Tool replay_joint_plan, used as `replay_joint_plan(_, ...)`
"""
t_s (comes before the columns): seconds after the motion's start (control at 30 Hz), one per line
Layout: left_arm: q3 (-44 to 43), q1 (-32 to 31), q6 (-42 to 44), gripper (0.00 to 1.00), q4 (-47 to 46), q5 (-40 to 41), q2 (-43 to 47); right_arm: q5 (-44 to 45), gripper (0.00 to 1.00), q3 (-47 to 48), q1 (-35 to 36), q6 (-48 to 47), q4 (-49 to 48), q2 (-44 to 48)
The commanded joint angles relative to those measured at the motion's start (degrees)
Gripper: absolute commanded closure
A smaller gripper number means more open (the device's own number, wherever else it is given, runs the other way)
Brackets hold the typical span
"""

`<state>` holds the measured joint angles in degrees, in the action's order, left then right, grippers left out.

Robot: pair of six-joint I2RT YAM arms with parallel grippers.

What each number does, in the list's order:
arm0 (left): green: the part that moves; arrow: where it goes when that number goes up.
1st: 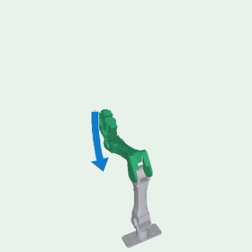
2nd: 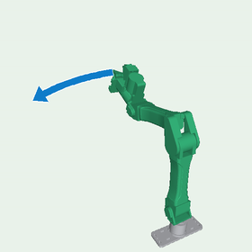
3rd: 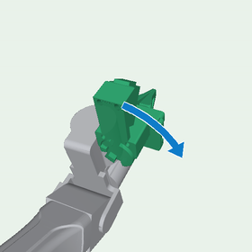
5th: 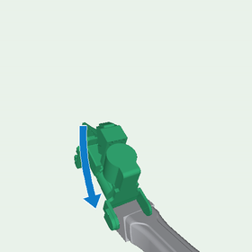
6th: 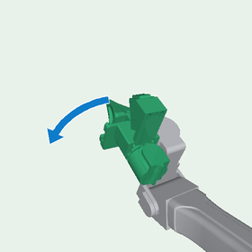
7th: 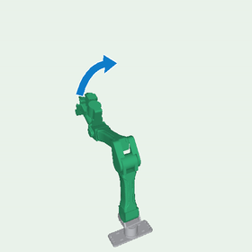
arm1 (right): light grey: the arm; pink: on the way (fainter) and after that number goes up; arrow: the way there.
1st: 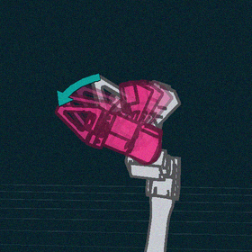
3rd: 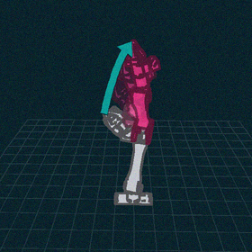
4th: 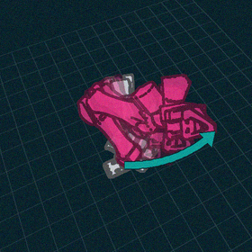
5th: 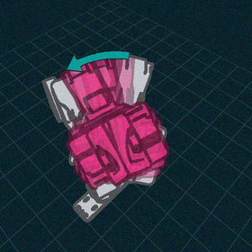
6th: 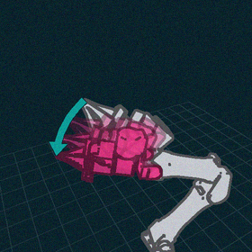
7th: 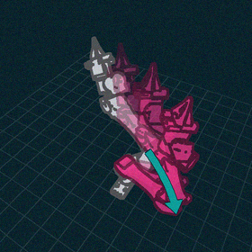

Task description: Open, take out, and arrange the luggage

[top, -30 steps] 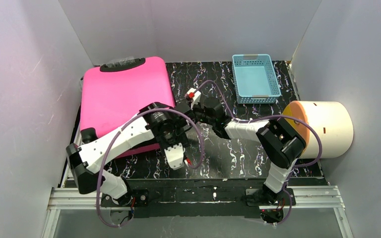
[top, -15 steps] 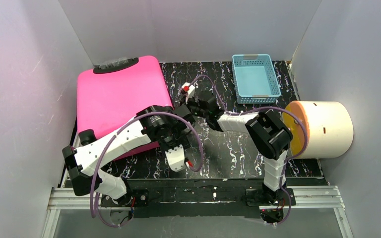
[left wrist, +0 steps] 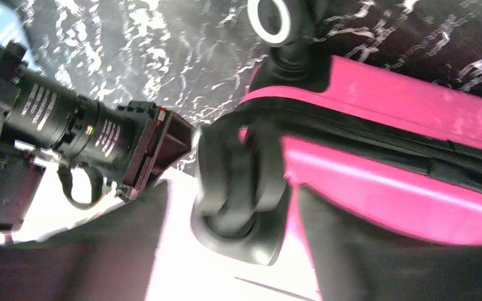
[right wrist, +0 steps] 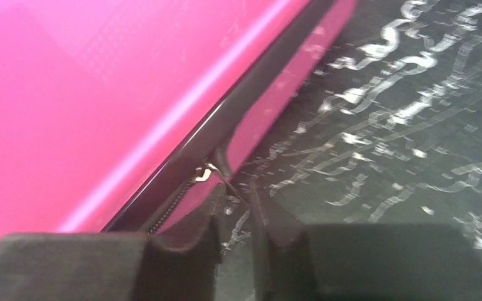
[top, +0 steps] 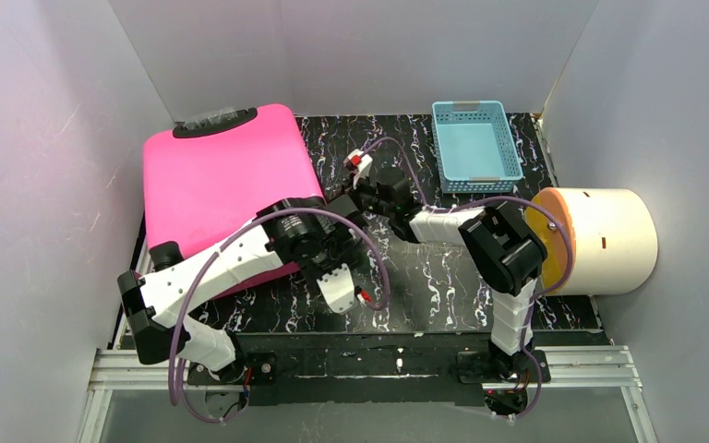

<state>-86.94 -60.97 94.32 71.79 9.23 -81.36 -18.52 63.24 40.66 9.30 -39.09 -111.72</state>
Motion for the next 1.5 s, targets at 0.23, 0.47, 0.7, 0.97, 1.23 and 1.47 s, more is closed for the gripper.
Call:
replay_joint_plan(0.23, -10.35, 1.13, -20.09, 0.00, -5.47, 1.40, 2.38, 9.44, 0.23, -3.15, -5.77, -11.51, 7.12, 14.49)
replay_joint_plan(0.47, -25.56, 13.45, -51.53, 0.01, 0.80, 9.48, 1.16, 13.91, 0.16, 0.24, -5.09, -7.73, 19.99, 21.89)
replay_joint_plan(0.7, -23.19, 37.97, -72.29, 0.01, 10.04, 6.38, 14.47, 24.99, 0.02, 6.77, 5.21, 0.59, 35.27, 27.03)
replay_joint_plan(0.97, -2.55, 55.81, -73.48, 0.01, 5.14, 6.51, 27.82, 35.15, 0.02, 9.74, 19.75, 0.92, 41.74, 29.89)
replay_joint_plan(1.23, -4.78, 85.86, -66.95, 0.08, -2.83, -12.73, 16.09, 34.62, 0.02, 16.46, 22.18, 1.12, 51.37, 24.22)
replay_joint_plan(1.47, -5.09, 95.55, -70.67, 0.21, -3.73, -23.70, 7.51, 35.20, 0.02, 19.61, 22.22, 1.51, 53.88, 18.39)
